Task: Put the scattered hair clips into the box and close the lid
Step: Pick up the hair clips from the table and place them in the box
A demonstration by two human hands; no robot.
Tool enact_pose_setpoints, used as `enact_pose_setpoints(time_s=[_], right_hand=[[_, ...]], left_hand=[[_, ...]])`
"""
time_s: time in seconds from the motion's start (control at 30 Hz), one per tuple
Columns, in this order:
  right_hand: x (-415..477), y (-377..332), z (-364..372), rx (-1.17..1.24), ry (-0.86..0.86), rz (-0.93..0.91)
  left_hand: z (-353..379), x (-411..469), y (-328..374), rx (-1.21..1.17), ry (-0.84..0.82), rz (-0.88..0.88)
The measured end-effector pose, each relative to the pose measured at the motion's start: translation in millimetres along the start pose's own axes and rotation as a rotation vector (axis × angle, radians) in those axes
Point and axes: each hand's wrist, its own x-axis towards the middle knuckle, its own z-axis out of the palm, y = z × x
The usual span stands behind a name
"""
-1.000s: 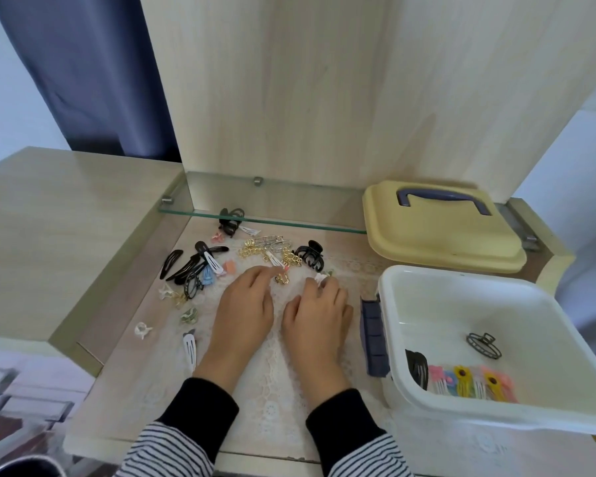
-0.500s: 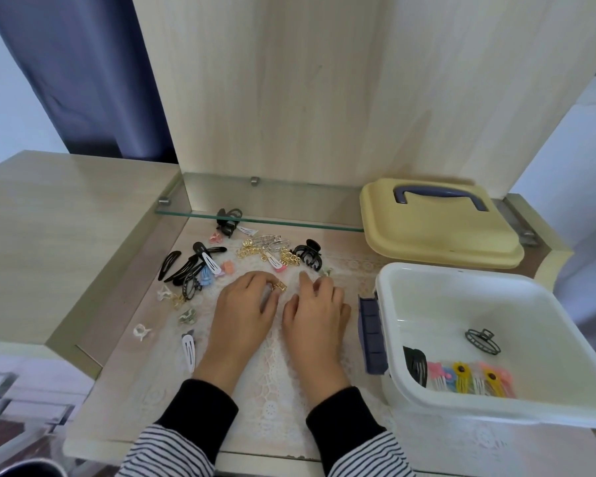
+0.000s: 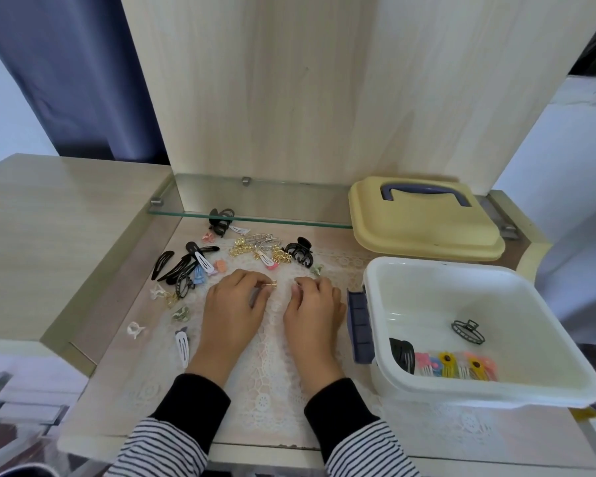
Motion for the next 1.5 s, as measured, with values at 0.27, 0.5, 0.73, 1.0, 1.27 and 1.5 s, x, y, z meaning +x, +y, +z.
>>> enact_pose_setpoints(time_s=[0.27,0.5,0.73,1.0,1.27,1.5], right_hand=[[0,-5,-10,0.005,-0.033,-0.042],[-5,-19,-16,0.235,-0.097,-0.084],[1,-55,-73,0.502,-0.188,-0.144],[63,-26,-185,0.589,-0.355,-0.088],[123,59,-255,0.211,-0.85,-0.058],[130,107,-242,0.017,-1.107,0.0]], left_hand=[[-4,1,6,-0.167,0.015,-0.127],[-14,4,14,-0.436,0.092,-0.276],[-22,9,23,-0.509,0.165,-0.33],[-56,33,100,-0.737,0.028,-0.259],[-60,44,184,-0.616,-0.452,-0.026],[-20,53,226,-0.114,-0.77,0.273]])
